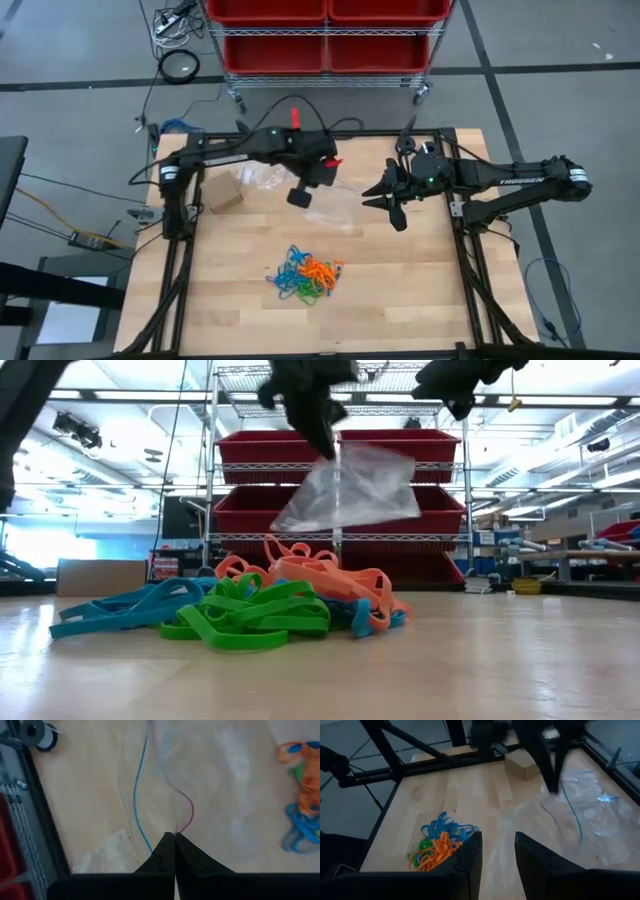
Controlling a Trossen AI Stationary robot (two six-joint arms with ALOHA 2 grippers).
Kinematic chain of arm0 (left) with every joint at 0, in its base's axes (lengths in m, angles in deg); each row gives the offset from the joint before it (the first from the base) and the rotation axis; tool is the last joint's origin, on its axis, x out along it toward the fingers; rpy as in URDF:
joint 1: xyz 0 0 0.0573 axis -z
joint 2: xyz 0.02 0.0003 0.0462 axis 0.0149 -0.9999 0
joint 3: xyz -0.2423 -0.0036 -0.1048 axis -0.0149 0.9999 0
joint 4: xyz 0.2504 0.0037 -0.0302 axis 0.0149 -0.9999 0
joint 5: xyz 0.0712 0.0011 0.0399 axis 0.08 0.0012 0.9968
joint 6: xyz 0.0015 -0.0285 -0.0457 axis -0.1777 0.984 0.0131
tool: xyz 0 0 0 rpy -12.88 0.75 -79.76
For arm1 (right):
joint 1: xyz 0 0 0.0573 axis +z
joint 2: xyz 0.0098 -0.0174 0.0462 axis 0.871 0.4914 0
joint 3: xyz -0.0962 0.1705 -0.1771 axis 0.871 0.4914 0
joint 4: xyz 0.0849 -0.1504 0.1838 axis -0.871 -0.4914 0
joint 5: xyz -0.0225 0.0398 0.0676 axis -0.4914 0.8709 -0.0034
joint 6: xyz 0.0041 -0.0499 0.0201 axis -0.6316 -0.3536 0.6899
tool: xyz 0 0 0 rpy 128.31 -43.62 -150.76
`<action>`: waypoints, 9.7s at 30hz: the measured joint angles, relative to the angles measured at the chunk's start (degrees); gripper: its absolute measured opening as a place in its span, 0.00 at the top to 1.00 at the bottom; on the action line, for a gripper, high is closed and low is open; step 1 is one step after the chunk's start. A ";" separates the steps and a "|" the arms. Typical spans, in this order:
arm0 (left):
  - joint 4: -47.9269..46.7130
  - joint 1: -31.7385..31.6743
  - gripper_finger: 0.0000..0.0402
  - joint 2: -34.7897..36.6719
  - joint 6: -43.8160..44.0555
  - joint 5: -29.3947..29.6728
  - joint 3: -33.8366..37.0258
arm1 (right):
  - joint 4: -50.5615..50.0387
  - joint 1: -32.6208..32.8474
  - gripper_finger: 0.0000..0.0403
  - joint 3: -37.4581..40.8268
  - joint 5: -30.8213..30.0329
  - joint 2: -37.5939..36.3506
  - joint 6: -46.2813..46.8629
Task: Sort rubber bands
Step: Open the transparent zip bag, then put the blue rubber band into the transparent zip bag
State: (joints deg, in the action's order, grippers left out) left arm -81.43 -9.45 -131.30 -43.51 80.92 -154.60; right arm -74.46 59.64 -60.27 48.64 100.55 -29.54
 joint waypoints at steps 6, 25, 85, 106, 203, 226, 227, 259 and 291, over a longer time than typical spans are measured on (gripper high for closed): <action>-3.06 5.49 1.00 1.62 0.05 8.82 0.01 | 0.08 -1.91 0.74 0.01 -2.49 0.03 0.96; 2.45 16.06 1.00 1.66 0.16 32.19 0.33 | -1.57 -10.29 0.74 -0.03 0.89 6.08 13.90; 11.70 17.22 1.00 1.60 3.91 37.34 13.05 | 6.97 -11.19 0.58 0.01 3.32 13.89 15.43; 12.12 19.01 1.00 1.88 3.61 42.52 13.03 | 6.21 -10.29 0.58 0.01 5.51 20.64 16.63; 45.31 24.23 0.47 26.57 36.32 15.56 58.56 | -7.61 -0.41 1.00 -0.03 -21.72 15.02 14.85; 71.30 26.07 0.62 12.94 42.05 7.54 73.24 | -3.96 2.47 1.00 -0.03 -19.02 14.02 18.85; 72.40 26.10 0.67 12.38 41.79 7.46 73.21 | -3.81 2.47 1.00 -0.03 -19.02 14.02 18.85; 48.96 26.04 1.00 28.98 27.98 11.28 55.92 | -3.83 2.32 1.00 -0.03 -19.02 14.05 18.54; 48.10 25.63 0.98 28.81 32.65 14.78 56.02 | -3.79 2.34 1.00 -0.03 -19.02 14.05 18.37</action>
State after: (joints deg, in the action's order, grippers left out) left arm -33.33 16.18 -102.49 -10.86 95.70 -98.59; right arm -78.25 61.98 -60.30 29.62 114.59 -11.17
